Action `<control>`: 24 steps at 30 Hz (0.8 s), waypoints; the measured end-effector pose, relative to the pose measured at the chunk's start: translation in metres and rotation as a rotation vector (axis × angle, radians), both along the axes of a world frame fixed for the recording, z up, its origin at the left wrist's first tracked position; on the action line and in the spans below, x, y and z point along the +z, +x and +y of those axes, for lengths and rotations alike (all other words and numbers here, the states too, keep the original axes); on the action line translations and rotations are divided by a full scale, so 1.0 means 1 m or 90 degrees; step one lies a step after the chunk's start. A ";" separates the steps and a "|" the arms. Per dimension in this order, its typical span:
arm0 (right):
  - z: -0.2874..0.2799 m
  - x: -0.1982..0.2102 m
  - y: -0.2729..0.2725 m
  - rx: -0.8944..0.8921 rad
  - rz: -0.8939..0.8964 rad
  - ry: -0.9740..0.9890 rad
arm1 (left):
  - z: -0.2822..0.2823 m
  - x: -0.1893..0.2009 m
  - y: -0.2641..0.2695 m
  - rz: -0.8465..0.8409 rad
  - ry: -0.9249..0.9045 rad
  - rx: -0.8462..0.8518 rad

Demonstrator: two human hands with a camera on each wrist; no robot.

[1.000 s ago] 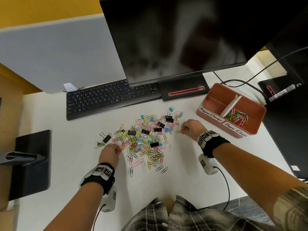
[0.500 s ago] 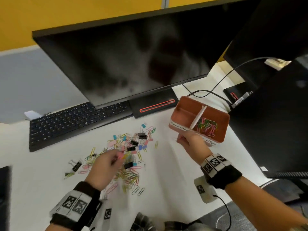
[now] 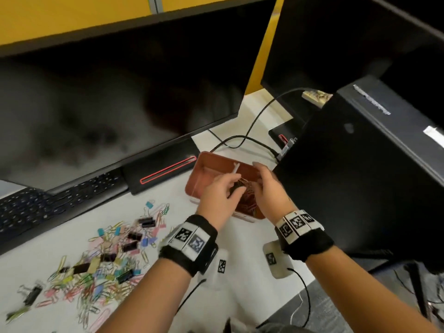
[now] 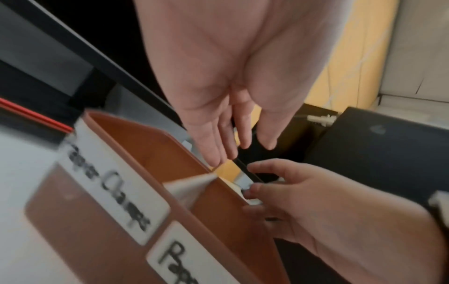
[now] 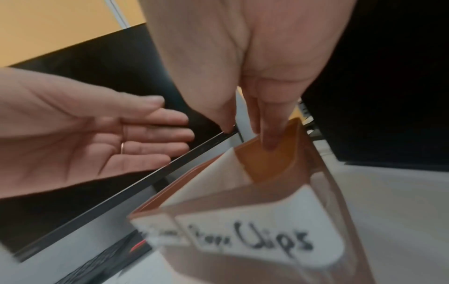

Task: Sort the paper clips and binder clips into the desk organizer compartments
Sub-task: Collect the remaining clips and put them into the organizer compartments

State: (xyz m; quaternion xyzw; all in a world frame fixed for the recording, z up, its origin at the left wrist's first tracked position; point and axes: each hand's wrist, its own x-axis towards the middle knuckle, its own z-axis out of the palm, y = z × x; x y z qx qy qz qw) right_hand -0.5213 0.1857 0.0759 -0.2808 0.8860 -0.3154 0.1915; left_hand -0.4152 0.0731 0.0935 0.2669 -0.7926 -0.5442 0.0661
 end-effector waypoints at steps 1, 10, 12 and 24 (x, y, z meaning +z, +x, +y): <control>-0.001 0.002 0.007 0.032 0.047 -0.029 | -0.006 0.004 0.012 0.027 -0.031 0.010; -0.046 -0.043 0.100 0.534 -0.004 0.037 | -0.076 -0.028 0.232 -0.186 -0.231 0.319; -0.064 -0.048 0.115 0.569 0.013 0.090 | -0.074 -0.051 0.281 -0.281 -0.170 0.390; -0.167 -0.078 0.130 0.454 0.043 0.230 | -0.060 -0.109 0.376 -0.464 -0.226 0.403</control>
